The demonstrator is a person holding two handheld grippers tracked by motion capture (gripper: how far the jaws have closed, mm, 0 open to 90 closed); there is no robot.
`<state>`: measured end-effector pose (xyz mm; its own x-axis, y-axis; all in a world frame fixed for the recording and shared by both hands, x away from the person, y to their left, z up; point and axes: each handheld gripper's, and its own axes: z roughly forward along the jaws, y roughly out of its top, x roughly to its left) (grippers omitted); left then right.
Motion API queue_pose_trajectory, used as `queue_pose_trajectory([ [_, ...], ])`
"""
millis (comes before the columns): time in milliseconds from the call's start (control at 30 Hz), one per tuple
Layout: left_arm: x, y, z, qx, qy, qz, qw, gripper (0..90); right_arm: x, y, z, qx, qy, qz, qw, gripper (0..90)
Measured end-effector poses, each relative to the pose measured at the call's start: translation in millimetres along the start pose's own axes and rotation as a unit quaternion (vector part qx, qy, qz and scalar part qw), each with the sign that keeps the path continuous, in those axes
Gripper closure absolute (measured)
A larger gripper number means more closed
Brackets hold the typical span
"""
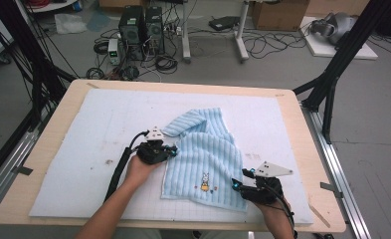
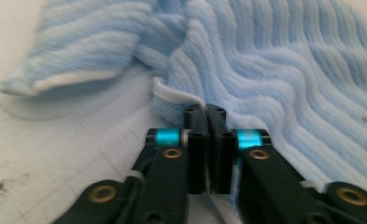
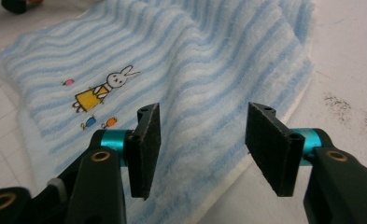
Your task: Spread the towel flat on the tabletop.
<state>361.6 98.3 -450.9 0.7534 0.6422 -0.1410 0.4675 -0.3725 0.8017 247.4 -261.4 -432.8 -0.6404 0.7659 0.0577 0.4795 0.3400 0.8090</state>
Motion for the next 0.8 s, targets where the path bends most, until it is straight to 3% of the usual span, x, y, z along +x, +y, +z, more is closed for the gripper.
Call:
queue_pose_trajectory([
  [67,-1.5,-2.4,-4.1,0.018,-0.005,0.017,0.9997,88.3,-1.8,2.0,1.2,-0.004,-0.006,0.008,0.9999,42.0],
  [133,-1.3,-7.3,-12.8,0.023,-0.013,0.017,0.9995,88.4,-2.7,3.5,2.0,-0.006,-0.008,0.014,0.9999,41.5],
  [300,-3.0,-25.3,-35.8,0.011,-0.028,0.015,0.9994,88.4,-3.7,13.2,11.4,-0.022,-0.014,0.025,0.9993,41.8],
  [500,-6.4,-40.5,-57.1,0.007,-0.037,0.021,0.9991,88.4,-0.6,20.7,24.9,-0.012,-0.028,0.024,0.9992,43.4],
  [633,-9.9,-49.7,-73.3,0.006,-0.045,0.025,0.9986,88.4,-1.9,25.4,38.8,0.014,-0.045,0.033,0.9983,44.7],
  [800,-12.9,-57.2,-85.9,0.005,-0.054,0.031,0.9981,88.4,1.6,27.1,54.1,0.048,-0.051,0.031,0.9971,47.9],
])
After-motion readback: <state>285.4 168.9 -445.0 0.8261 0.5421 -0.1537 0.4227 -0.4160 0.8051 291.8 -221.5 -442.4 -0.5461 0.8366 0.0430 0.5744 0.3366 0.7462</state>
